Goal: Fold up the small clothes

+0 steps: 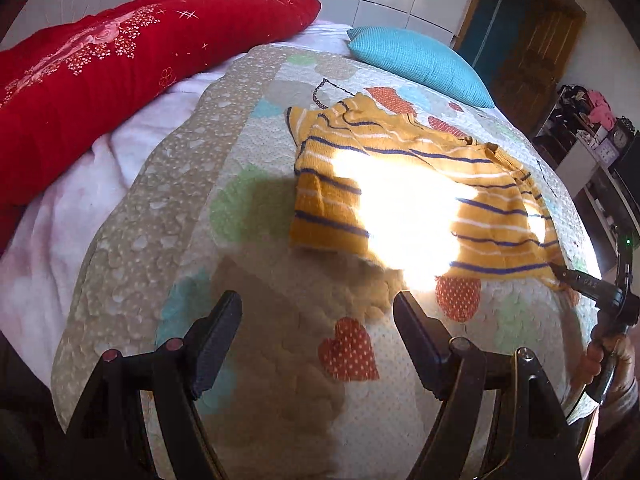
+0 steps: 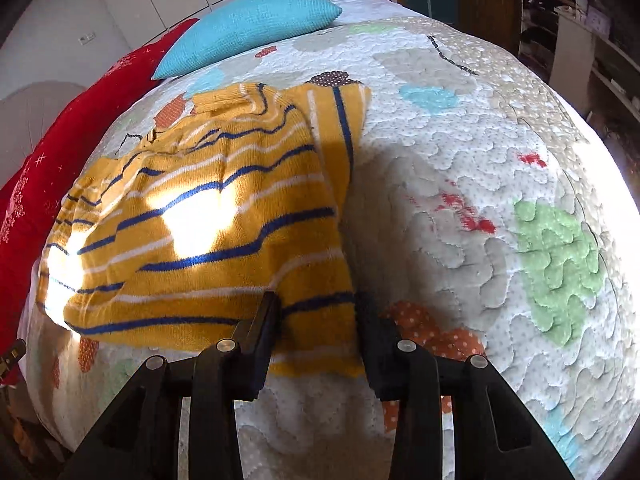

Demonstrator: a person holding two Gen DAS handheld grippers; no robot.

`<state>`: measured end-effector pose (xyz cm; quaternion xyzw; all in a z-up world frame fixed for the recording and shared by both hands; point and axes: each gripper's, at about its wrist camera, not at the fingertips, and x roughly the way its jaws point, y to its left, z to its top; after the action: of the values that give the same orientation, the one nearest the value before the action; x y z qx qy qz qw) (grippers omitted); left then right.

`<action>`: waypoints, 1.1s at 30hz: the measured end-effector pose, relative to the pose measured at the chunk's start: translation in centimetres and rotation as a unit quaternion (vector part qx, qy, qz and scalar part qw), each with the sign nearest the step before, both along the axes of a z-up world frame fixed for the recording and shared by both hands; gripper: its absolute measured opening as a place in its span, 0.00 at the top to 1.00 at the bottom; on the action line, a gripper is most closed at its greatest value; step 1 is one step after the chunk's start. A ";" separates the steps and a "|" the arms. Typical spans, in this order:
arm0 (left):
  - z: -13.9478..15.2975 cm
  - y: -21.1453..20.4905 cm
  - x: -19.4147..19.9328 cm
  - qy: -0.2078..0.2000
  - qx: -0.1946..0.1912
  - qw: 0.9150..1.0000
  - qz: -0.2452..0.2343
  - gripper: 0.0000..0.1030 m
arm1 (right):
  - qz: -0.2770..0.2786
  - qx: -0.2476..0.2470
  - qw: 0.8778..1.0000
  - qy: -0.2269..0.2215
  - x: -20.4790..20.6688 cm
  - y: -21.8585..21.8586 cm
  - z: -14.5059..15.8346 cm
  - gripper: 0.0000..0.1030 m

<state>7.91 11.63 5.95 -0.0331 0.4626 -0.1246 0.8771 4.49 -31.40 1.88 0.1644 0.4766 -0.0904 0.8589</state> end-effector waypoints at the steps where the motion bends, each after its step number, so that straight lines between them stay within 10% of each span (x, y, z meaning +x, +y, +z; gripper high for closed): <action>1: -0.1 -0.2 -0.7 0.000 0.002 1.000 0.001 0.25 | 0.000 -0.002 1.000 0.003 -0.1 0.1 0.1 0.60; 11: 0.9 0.5 -6.7 -0.024 0.003 0.999 0.024 0.18 | -0.036 -0.019 0.998 -0.051 -4.6 1.9 4.1 0.49; 18: 0.7 1.3 -7.7 -0.022 0.008 0.999 0.043 0.18 | 0.010 -0.061 0.994 -0.093 -0.2 5.9 7.3 0.49; 33: -0.8 3.9 -8.1 -0.007 0.004 0.998 0.069 0.18 | 0.052 -0.076 0.995 -0.034 1.7 10.3 0.5 0.37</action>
<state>-0.15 15.52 5.15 -0.0604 0.4534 -0.0621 0.8871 6.23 -21.07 2.41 0.0764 0.4465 -0.0764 0.8882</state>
